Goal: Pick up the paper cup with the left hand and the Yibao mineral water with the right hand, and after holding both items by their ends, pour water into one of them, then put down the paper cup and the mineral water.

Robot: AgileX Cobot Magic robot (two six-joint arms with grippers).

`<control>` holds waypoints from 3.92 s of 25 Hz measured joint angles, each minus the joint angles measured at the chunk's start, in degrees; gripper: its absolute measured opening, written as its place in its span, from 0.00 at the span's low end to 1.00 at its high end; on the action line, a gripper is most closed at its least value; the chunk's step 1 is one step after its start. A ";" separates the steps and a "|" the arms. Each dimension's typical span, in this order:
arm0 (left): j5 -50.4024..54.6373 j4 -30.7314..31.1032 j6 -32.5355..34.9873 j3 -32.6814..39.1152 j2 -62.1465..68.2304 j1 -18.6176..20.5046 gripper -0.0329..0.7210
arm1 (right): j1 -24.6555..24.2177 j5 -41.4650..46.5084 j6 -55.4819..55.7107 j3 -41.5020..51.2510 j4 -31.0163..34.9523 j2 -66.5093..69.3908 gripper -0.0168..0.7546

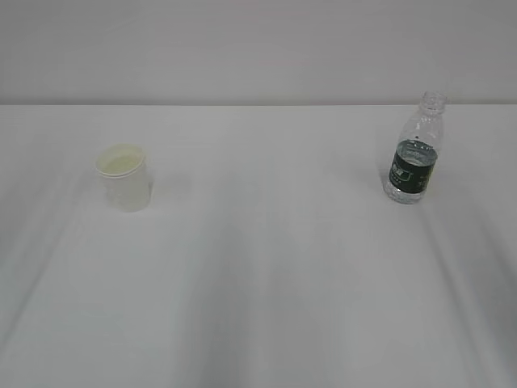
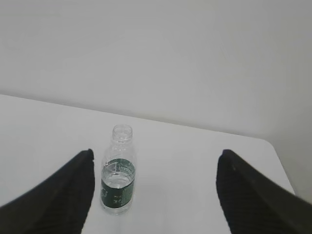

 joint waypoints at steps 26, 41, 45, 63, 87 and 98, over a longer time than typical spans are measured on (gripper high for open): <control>2.59 -0.99 0.00 0.00 -3.13 0.00 0.81 | 0.00 19.66 0.00 0.09 0.10 -16.15 0.79; 2.59 -1.12 0.00 0.00 -3.13 0.00 0.75 | 0.00 34.60 0.00 0.09 0.23 -26.28 0.79; 2.59 -1.12 0.00 0.00 -3.13 0.00 0.75 | 0.00 37.66 0.00 0.09 0.36 -28.78 0.79; 1.44 -1.25 0.00 0.00 -3.13 0.00 0.78 | 0.00 52.19 0.00 -2.39 2.70 -35.12 0.79; 1.31 -3.59 0.00 0.00 -4.86 0.00 0.78 | 0.00 63.66 0.00 -0.14 5.47 -37.85 0.79; 1.31 -3.86 0.00 0.00 -5.14 0.00 0.78 | 0.00 61.50 -1.33 3.29 5.55 -39.56 0.79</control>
